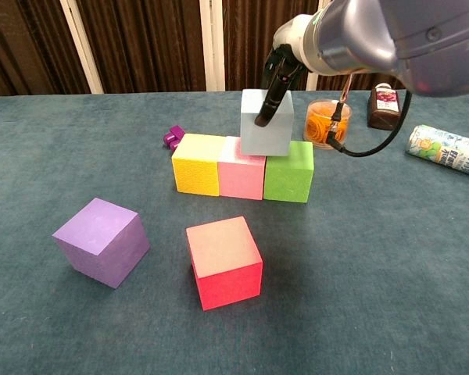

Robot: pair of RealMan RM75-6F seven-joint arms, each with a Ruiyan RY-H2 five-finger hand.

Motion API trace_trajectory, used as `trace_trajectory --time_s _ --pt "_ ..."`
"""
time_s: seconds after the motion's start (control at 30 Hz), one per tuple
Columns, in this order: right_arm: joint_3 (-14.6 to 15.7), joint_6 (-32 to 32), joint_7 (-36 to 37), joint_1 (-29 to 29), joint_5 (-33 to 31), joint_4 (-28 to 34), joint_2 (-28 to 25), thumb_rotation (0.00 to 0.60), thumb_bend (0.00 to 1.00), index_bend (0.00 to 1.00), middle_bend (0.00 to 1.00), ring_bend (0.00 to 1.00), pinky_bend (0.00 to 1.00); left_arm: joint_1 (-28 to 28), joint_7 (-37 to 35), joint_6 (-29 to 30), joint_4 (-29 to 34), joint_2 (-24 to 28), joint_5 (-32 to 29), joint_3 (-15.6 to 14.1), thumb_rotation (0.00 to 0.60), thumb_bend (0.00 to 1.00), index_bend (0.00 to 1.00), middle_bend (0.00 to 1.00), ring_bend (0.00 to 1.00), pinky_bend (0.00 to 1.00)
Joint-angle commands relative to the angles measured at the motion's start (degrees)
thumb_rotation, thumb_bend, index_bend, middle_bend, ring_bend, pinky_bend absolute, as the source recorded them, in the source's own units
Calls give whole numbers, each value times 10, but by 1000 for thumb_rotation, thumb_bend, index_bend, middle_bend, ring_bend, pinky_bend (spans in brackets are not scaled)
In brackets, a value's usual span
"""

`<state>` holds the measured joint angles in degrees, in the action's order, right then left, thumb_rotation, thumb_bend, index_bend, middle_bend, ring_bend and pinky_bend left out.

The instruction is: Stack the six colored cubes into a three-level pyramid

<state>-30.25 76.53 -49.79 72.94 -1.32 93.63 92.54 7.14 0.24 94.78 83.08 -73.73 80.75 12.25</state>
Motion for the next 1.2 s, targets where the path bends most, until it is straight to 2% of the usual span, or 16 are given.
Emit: trace_trajectory --time_s 0.03,1.2 --pt "-2 0 -4 -1 -2 -3 3 600 197 382 421 220 0 0 0 0 0 0 -1 1 600 328 87 27 0 0" --pt "-26 21 -35 -4 3 -7 28 600 197 382 415 220 0 0 2 -2 0 -2 -7 7 600 328 84 24 0 0"
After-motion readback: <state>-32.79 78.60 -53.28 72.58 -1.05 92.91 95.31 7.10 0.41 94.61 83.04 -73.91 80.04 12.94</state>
